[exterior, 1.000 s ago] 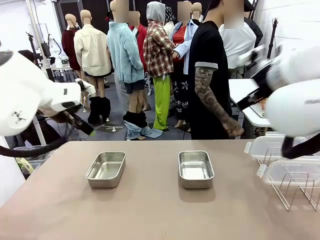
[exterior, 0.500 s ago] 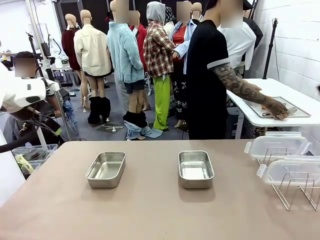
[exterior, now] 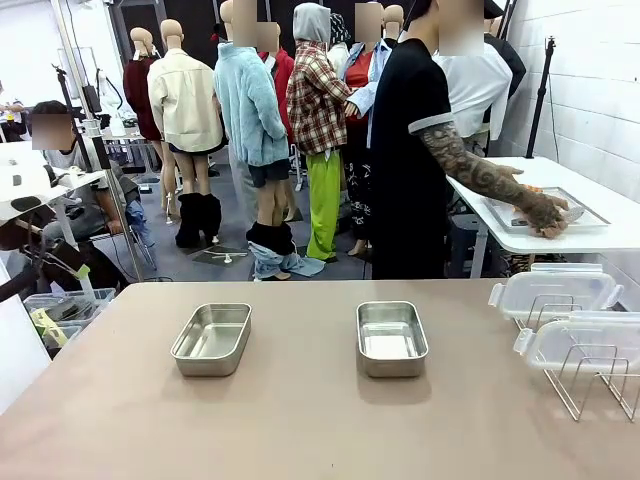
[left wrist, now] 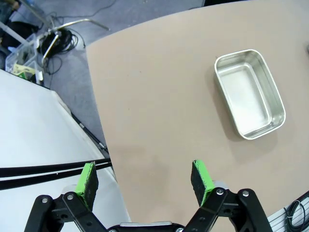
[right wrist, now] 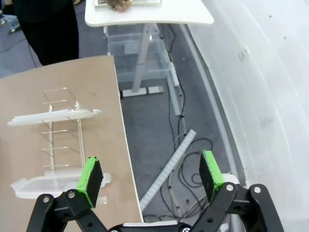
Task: Place the bread in airtight containers.
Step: Lift both Airtight Container.
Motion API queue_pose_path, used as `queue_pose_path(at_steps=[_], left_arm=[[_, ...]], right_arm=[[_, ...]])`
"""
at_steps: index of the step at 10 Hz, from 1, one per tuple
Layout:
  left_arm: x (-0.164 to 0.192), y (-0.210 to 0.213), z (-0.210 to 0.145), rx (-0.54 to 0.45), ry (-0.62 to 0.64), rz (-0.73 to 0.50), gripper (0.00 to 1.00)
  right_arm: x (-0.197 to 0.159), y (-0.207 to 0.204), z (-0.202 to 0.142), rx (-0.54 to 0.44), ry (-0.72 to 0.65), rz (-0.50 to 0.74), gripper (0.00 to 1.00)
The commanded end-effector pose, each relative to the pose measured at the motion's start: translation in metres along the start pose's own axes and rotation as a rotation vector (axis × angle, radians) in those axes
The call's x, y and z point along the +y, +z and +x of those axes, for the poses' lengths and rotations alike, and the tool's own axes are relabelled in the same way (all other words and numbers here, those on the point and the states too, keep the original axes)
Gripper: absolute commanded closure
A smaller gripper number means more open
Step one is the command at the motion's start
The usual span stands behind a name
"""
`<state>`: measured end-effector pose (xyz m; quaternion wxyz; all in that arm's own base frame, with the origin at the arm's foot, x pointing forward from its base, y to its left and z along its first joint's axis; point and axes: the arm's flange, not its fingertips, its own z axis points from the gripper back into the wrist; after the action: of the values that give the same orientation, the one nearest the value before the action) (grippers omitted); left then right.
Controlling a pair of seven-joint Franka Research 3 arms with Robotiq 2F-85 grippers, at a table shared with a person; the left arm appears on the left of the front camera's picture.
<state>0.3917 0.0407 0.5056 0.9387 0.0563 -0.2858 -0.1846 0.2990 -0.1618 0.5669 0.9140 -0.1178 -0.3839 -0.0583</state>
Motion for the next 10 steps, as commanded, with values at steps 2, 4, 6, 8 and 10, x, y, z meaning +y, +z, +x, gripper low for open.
queue_pose_path(at_steps=[2,4,6,8,10], left_arm=[[0.002,0.0045,0.0025,-0.01,-0.006,-0.002,0.0],[0.002,0.0045,0.0025,-0.01,-0.006,-0.002,0.0],[0.002,0.0045,0.0025,-0.01,-0.006,-0.002,0.0],[0.002,0.0045,0.0025,-0.01,-0.006,-0.002,0.0],[0.002,0.0045,0.0025,-0.01,-0.006,-0.002,0.0]], right_arm=[[0.0095,0.0077,0.0041,-0.015,0.023,0.004,0.0],[0.0095,0.0077,0.0041,-0.015,0.023,0.004,0.0],[0.0095,0.0077,0.0041,-0.015,0.023,0.004,0.0],[0.0095,0.0077,0.0041,-0.015,0.023,0.004,0.0],[0.0095,0.0077,0.0041,-0.015,0.023,0.004,0.0]])
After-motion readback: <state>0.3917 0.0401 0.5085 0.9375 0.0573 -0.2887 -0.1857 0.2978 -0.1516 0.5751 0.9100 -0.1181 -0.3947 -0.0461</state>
